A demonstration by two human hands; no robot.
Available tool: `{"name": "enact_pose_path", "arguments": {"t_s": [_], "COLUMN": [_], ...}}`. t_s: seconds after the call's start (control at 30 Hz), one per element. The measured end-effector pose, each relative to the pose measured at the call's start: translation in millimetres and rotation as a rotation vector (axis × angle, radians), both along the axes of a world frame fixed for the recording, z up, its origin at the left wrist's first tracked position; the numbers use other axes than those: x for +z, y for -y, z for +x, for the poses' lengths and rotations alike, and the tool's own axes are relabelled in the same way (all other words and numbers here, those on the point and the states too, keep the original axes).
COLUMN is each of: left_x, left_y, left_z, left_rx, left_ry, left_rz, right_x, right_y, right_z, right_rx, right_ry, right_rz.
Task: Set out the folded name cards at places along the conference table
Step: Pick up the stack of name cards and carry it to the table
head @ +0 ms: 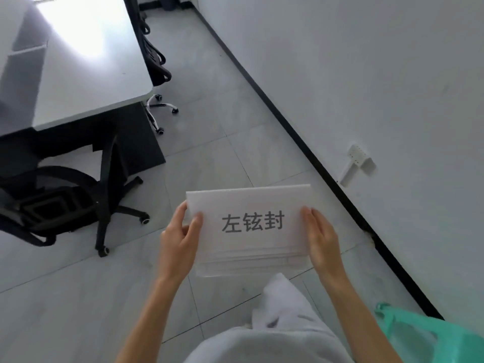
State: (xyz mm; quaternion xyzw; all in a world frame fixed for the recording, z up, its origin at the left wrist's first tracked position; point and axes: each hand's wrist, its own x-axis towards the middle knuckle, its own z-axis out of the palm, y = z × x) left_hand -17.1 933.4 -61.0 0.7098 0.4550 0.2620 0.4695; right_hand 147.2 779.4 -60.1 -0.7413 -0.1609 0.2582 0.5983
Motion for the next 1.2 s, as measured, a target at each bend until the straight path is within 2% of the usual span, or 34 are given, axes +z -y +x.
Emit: {"name": "enact_pose_path", "arguments": {"t_s": [0.2, 0.5, 0.87, 1.2], "left_x": [-11.9, 0.2, -13.1, 3.8], "left_y": [-104.9, -256.5, -500.8, -718.2], "left_z": [91.7, 201.2, 270.5, 302.5], "left_rx": [0.097, 0.383, 0.58, 0.731], "left_ry": [0.026, 0.047, 0.112, 0.074], "left_rz": [0.01, -0.044, -0.052, -0.086], "right_x": [-6.8, 20.7, 3.2, 4.8], "right_y": [-129.0, -348.9, -638.6, -903.9], "right_z": [111.1, 257.3, 334.0, 369.1], "right_rx": [0.11, 0.445, 0.698, 0.902], "right_ry": [0.064, 0.143, 0.182, 0.294], "right_rz": [-0.015, -0.036, -0.046, -0.025]}}
